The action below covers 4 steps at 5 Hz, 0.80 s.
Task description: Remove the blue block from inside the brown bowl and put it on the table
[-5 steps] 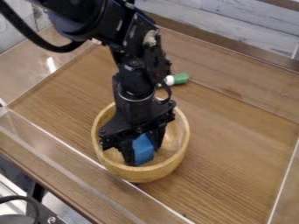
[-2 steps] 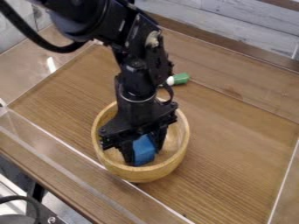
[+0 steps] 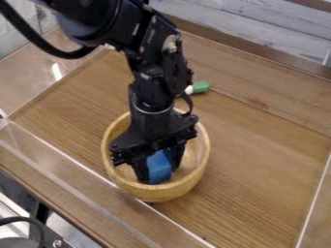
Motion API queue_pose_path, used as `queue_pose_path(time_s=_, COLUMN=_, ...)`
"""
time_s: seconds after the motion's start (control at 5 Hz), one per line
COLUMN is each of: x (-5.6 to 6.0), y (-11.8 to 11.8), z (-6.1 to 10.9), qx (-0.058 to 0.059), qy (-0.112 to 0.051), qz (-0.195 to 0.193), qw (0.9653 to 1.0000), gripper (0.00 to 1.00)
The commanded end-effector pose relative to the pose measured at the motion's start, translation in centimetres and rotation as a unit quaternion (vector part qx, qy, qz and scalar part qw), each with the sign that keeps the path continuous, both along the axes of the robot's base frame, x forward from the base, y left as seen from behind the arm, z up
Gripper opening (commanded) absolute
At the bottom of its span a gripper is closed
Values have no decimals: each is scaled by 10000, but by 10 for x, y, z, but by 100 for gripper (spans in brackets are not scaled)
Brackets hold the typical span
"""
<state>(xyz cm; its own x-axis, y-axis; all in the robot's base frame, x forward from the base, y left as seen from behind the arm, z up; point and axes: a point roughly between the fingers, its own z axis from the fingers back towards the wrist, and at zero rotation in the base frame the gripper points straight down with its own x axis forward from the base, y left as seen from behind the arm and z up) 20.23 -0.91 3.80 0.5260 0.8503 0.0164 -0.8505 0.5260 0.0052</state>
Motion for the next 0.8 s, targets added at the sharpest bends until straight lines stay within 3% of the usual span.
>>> queue_pose_path(time_s=0.0, x=14, y=-2, z=16, qx=-11, qy=-346, qz=-96, qw=9994, gripper=0)
queue_pose_path(time_s=0.6, x=15, y=-4, z=22, qx=-46, qy=-338, qz=-222, qw=9992, gripper=0)
